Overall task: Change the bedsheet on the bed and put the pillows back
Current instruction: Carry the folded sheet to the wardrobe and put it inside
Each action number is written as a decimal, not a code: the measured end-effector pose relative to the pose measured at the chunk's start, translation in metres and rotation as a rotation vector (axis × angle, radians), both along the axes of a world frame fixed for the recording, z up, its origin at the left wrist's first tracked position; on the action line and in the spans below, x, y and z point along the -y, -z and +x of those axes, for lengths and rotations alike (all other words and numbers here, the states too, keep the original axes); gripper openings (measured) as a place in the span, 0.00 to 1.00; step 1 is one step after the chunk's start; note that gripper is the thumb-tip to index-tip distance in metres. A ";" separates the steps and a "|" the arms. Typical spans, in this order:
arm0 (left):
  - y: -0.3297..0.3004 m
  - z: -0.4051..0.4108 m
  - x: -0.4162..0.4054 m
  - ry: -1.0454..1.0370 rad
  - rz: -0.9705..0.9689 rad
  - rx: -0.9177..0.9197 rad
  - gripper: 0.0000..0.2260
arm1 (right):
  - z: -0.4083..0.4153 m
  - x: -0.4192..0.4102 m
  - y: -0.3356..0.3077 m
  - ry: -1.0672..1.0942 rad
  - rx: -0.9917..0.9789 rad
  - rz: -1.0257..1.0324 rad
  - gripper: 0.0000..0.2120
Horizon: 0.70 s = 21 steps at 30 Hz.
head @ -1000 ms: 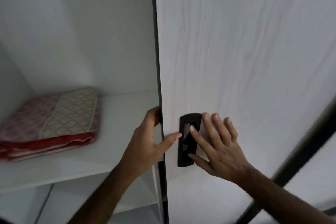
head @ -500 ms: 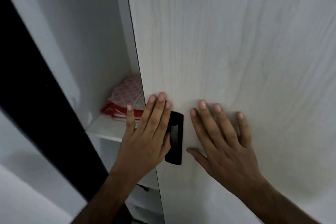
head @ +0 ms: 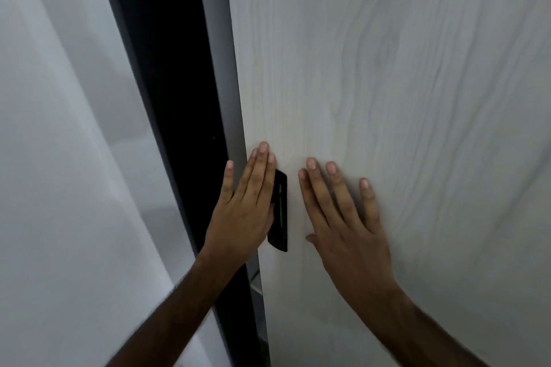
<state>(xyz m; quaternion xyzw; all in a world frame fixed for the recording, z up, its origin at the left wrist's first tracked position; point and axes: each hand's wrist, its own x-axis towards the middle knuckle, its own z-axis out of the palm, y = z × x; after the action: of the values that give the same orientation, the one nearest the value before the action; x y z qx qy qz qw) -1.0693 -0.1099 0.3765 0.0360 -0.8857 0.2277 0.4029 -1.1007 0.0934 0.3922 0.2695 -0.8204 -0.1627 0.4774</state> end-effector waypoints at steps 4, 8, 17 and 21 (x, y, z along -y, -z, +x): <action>0.003 0.000 0.012 0.021 0.126 0.028 0.29 | -0.004 0.034 0.001 -0.021 0.004 -0.010 0.47; 0.005 0.001 0.030 0.038 0.237 0.041 0.29 | -0.007 0.060 0.003 -0.036 0.029 -0.012 0.47; 0.004 0.002 0.039 0.051 0.317 0.092 0.32 | -0.002 0.067 -0.002 -0.130 0.067 -0.034 0.41; 0.001 0.016 -0.003 0.325 0.330 0.043 0.33 | 0.015 0.024 -0.010 -0.337 0.249 -0.148 0.40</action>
<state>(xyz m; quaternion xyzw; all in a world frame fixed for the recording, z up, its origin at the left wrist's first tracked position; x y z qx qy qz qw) -1.0536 -0.1070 0.3755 -0.0464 -0.9136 0.0126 0.4039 -1.0856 0.0692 0.4024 0.3849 -0.8261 0.0145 0.4113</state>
